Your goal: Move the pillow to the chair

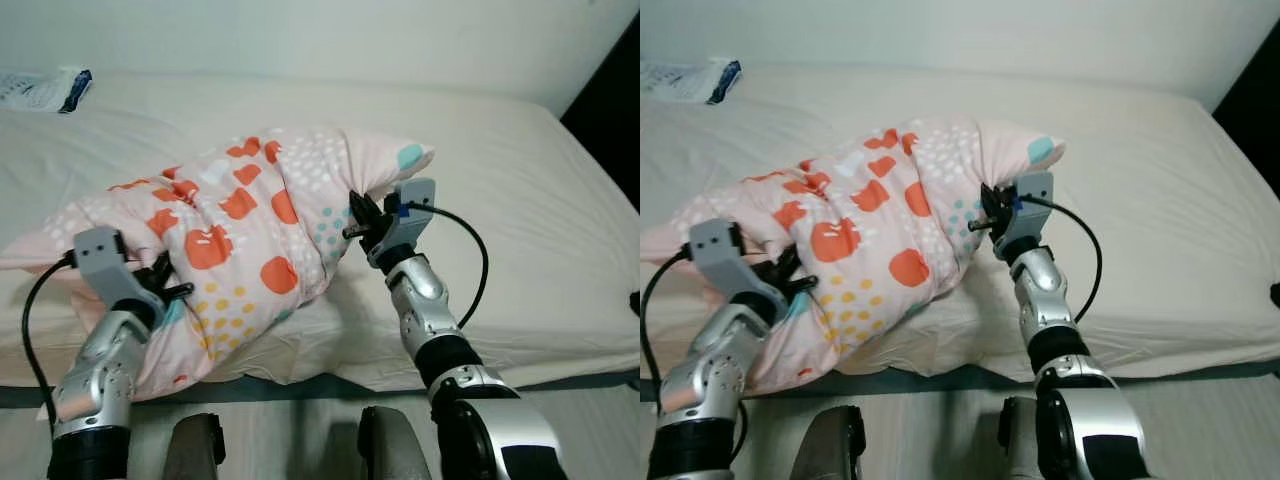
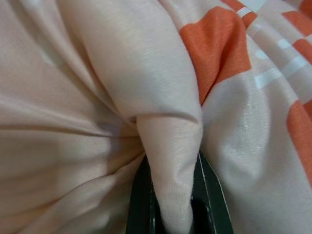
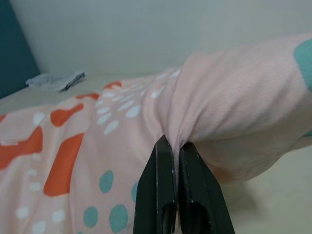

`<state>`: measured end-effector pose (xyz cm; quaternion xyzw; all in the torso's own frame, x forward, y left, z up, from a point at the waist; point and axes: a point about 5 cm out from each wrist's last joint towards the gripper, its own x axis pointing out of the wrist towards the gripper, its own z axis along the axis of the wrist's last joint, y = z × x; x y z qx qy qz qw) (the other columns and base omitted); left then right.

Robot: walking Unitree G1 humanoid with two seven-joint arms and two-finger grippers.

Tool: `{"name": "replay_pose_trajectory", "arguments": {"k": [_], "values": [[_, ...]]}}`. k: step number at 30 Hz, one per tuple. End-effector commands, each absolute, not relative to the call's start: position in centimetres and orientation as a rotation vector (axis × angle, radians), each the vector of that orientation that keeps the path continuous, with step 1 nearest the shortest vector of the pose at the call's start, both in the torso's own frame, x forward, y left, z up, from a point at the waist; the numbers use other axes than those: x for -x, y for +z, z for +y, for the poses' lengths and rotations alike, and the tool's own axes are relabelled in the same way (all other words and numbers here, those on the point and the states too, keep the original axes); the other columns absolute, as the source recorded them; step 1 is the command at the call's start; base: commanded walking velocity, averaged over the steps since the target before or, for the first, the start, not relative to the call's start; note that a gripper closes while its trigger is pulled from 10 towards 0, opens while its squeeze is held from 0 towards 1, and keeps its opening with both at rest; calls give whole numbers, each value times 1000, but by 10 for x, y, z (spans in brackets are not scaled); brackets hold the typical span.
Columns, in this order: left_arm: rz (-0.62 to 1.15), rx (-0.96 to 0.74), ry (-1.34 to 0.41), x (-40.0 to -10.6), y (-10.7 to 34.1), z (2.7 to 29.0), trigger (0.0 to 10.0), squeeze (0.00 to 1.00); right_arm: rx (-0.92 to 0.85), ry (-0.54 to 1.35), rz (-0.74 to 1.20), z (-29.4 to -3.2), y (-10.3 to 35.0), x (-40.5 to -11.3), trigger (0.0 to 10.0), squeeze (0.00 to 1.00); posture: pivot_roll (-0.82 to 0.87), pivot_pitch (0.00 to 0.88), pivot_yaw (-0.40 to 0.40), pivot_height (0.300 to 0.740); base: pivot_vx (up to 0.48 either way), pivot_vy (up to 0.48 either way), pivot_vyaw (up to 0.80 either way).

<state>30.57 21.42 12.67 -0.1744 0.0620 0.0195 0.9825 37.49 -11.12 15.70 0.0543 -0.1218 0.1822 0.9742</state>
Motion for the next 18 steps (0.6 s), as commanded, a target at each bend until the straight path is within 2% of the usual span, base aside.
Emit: {"name": "replay_pose_trajectory", "arguments": {"k": [1,3,4,6,7,8,10,12,14,16,18], "values": [[163,365,-38,-313,128,182,10000,0,-88,375,-275,-109,158,-372,0,0,48,25,-124,563,0,0,0],[127,369,3,-316,132,179,10000,0,-74,364,-253,-111,154,-372,0,0,42,14,-121,563,0,0,0],[119,382,5,-317,132,176,10000,0,-50,348,-234,-112,151,-371,1922,0,38,6,-119,563,0,0,0],[119,382,5,-317,132,176,10000,0,-50,348,-234,-112,151,-371,1922,0,38,6,-119,563,0,0,0],[108,378,18,-317,132,175,10000,0,-24,329,-215,-114,147,-370,9569,0,38,6,-119,563,0,0,0],[103,432,-9,-318,133,168,10000,0,-11,321,-181,-114,141,-369,10000,0,40,0,-117,563,0,0,0],[72,548,-49,-318,138,159,10000,0,-1,320,-140,-115,134,-368,10000,0,39,0,-114,563,0,0,0],[61,546,-45,-318,141,157,10000,0,1,324,-137,-114,133,-367,10000,0,39,0,-113,563,0,0,0],[51,495,-34,-318,143,155,10000,0,26,307,-142,-114,134,-367,10000,0,38,0,-110,563,0,0,0],[115,350,-15,-320,134,152,10000,0,63,265,-129,-116,132,-368,10000,0,33,0,-105,563,0,0,0],[117,320,-6,-320,132,152,10000,0,65,253,-119,-117,130,-368,10000,0,33,0,-105,563,0,0,0]]}}
